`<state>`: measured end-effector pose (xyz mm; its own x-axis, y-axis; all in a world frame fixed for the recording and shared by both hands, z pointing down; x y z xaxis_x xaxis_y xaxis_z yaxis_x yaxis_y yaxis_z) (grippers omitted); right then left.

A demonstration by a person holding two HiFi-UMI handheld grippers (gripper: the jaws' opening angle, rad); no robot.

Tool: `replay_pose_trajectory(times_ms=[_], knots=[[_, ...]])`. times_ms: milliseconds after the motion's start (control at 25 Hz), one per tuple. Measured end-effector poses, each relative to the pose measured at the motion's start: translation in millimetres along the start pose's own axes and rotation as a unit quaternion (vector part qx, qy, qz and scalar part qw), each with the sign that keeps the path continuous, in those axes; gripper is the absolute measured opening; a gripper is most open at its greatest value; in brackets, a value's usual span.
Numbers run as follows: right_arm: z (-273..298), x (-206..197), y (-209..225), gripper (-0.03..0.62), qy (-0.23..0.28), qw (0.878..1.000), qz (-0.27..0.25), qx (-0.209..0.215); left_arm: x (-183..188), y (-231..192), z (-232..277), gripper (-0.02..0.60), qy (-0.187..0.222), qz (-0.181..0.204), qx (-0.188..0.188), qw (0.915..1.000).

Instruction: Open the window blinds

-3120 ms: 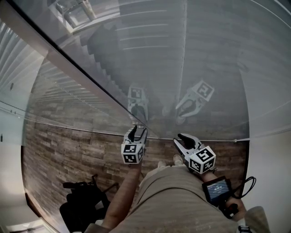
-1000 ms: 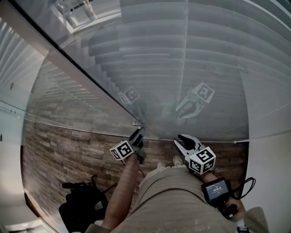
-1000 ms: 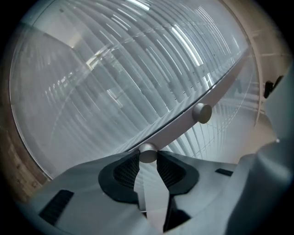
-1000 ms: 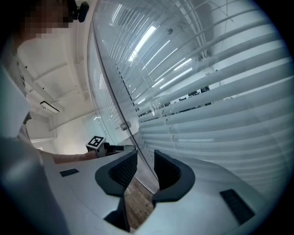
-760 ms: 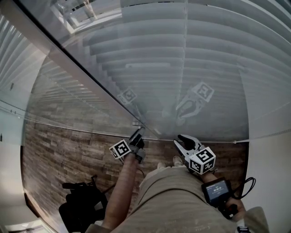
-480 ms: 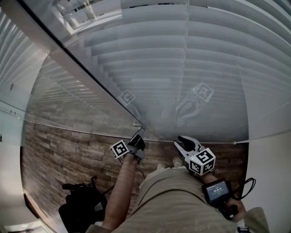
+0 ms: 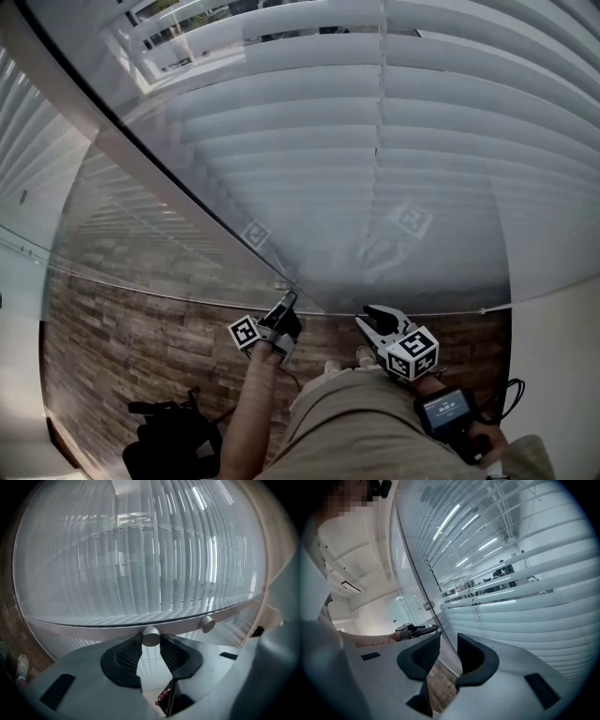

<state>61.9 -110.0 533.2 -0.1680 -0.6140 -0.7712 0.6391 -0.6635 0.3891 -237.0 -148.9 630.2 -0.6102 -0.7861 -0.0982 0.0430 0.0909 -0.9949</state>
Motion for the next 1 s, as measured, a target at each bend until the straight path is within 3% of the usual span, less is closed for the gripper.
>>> replay_pose_trajectory(times_ms=[400, 680, 760, 880, 960, 1000], knots=[[1.2, 9.5, -0.2, 0.120, -0.004, 1.000, 0.002, 0.000, -2.6, -1.5, 1.8, 0.133, 0.013, -0.075, -0.064, 0.9950], [4.9, 5.5, -2.0, 0.120, -0.001, 1.000, 0.002, 0.002, -9.1, -12.5, -0.4, 0.133, 0.027, -0.120, -0.110, 0.9863], [3.7, 8.9, -3.8, 0.120, -0.002, 1.000, 0.002, 0.002, -7.7, -5.2, -1.3, 0.133, 0.029, -0.090, -0.089, 0.9915], [3.2, 17.4, -4.4, 0.120, -0.002, 1.000, 0.000, 0.001, -0.7, 14.3, 0.8, 0.133, 0.016, 0.011, -0.016, 0.9997], [1.2, 23.4, -5.5, 0.120, -0.002, 1.000, 0.000, -0.001, 0.3, 31.2, 5.0, 0.138, -0.003, 0.087, 0.047, 0.9951], [0.4, 25.3, -5.8, 0.120, -0.001, 1.000, 0.001, -0.002, 0.5, 37.6, 5.7, 0.154, -0.018, 0.142, 0.095, 0.9852]])
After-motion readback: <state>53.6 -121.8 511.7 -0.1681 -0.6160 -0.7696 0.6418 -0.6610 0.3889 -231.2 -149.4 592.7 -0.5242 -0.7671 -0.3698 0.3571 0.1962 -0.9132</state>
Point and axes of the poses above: the fingertips, and each gripper's own axes: z forward along the fingers, y to its right, x out of its top, the point moved 9 cm from there along -z, backward along the fingers, and after that the axes turned 13 degrees about -y, right-handed, at the moved point
